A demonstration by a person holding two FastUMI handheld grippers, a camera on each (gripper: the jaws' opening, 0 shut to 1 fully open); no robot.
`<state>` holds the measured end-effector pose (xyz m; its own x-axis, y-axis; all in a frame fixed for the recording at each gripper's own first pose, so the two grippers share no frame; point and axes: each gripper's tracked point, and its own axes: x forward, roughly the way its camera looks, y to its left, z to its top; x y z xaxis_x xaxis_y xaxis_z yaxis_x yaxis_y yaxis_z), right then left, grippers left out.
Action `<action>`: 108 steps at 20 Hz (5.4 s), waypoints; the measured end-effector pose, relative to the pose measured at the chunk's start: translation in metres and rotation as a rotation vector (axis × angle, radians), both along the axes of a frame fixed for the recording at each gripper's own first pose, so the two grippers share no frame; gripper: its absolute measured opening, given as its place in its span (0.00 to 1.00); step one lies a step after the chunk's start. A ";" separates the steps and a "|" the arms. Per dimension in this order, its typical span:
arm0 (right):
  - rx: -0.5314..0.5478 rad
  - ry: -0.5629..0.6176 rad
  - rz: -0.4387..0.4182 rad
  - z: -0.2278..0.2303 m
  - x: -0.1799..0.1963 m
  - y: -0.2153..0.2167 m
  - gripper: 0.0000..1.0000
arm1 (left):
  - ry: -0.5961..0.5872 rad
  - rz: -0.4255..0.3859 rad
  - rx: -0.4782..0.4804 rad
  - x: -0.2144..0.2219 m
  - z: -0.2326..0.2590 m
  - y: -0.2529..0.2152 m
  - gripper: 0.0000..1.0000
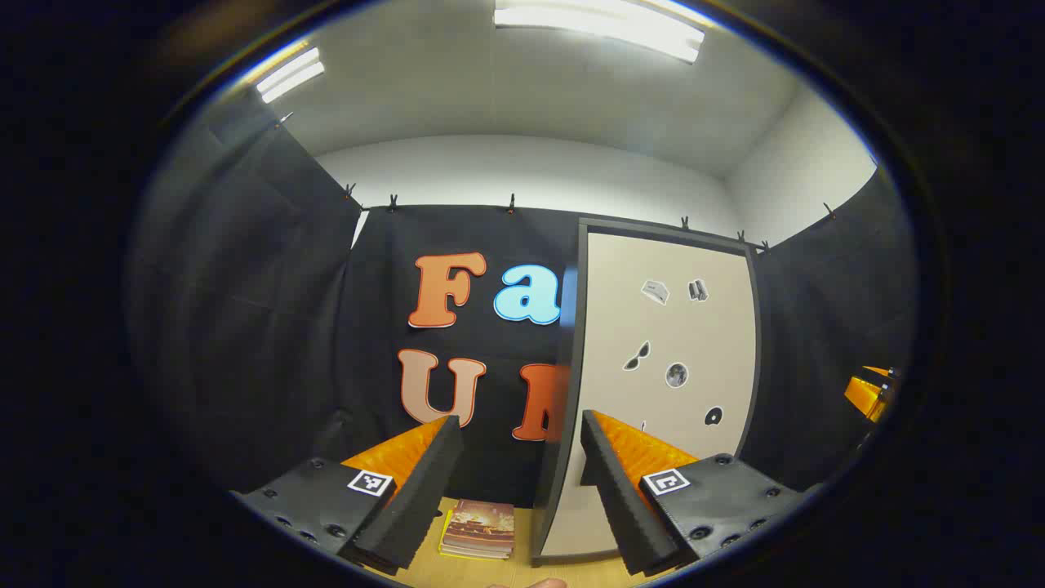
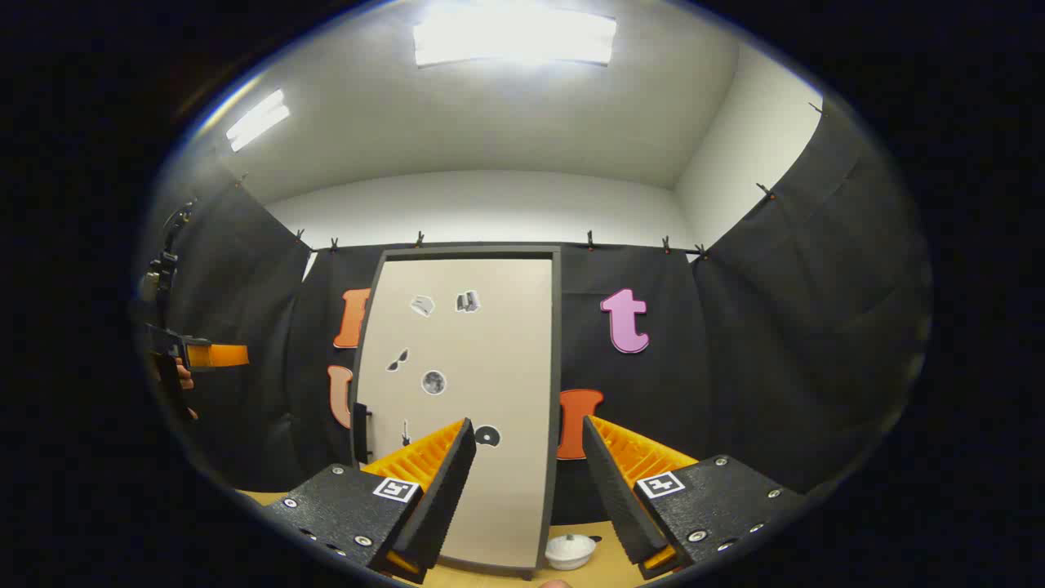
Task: Open the cabinet door with the right hand, grasp the bottle in the cabinet with the left hand and place it on the coaster, then close the cabinet door with the right hand.
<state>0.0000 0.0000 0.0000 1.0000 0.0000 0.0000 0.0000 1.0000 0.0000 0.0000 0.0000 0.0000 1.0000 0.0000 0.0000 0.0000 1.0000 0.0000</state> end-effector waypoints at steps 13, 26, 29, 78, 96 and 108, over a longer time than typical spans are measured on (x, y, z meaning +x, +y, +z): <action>-0.018 0.024 0.103 -0.021 0.031 0.066 0.93 | 0.007 0.025 0.110 -0.008 -0.024 0.033 0.91; -0.038 0.039 0.123 -0.038 0.037 0.086 0.93 | -0.054 0.051 0.137 -0.009 -0.027 0.053 0.96; -0.037 0.039 0.119 -0.039 0.036 0.088 0.93 | -0.056 0.050 0.141 -0.013 -0.026 0.054 0.92; 0.199 0.434 0.194 -0.209 0.220 0.280 0.26 | 0.010 0.181 0.135 -0.022 -0.081 0.199 0.96; 0.239 0.255 0.421 -0.194 0.185 0.257 0.24 | 0.100 0.033 0.107 0.004 -0.126 0.109 0.92; 0.233 0.140 0.445 -0.185 0.165 0.228 0.24 | 0.116 -0.168 0.077 0.028 -0.158 -0.011 0.96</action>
